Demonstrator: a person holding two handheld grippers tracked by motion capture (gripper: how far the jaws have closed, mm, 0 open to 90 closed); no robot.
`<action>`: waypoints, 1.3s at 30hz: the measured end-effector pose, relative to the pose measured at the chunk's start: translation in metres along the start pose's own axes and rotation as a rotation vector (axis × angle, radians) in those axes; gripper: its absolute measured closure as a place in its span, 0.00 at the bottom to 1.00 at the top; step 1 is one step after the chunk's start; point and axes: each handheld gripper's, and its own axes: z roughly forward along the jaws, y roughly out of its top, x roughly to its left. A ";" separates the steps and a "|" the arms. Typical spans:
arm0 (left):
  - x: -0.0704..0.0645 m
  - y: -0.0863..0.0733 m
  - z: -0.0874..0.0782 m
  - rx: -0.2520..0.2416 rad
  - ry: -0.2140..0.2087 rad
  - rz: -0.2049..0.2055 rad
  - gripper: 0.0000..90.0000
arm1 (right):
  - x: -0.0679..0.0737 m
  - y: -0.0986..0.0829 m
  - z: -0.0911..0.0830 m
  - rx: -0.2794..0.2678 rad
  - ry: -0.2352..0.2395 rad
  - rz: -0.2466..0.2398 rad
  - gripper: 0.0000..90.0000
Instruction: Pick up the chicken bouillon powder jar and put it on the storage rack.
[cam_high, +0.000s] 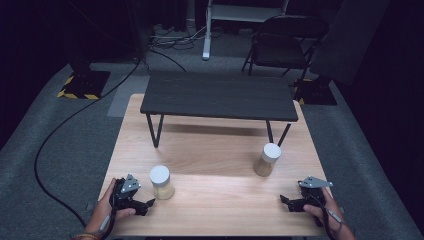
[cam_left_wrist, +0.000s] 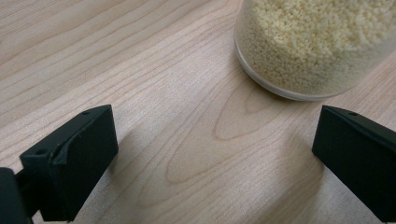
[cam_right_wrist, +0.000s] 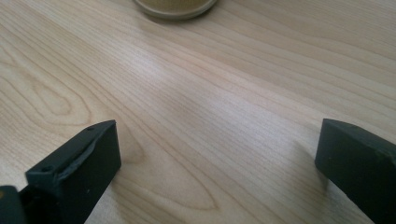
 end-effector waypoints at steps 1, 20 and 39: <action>0.000 0.000 0.000 0.000 0.000 0.000 0.00 | 0.000 0.000 0.000 0.000 0.000 0.000 0.00; -0.002 -0.001 -0.001 -0.002 0.008 -0.014 0.00 | -0.001 0.000 0.001 -0.002 0.004 -0.003 0.00; -0.013 -0.004 -0.016 -0.064 0.016 0.010 0.02 | -0.002 0.002 0.002 -0.001 0.004 -0.005 0.00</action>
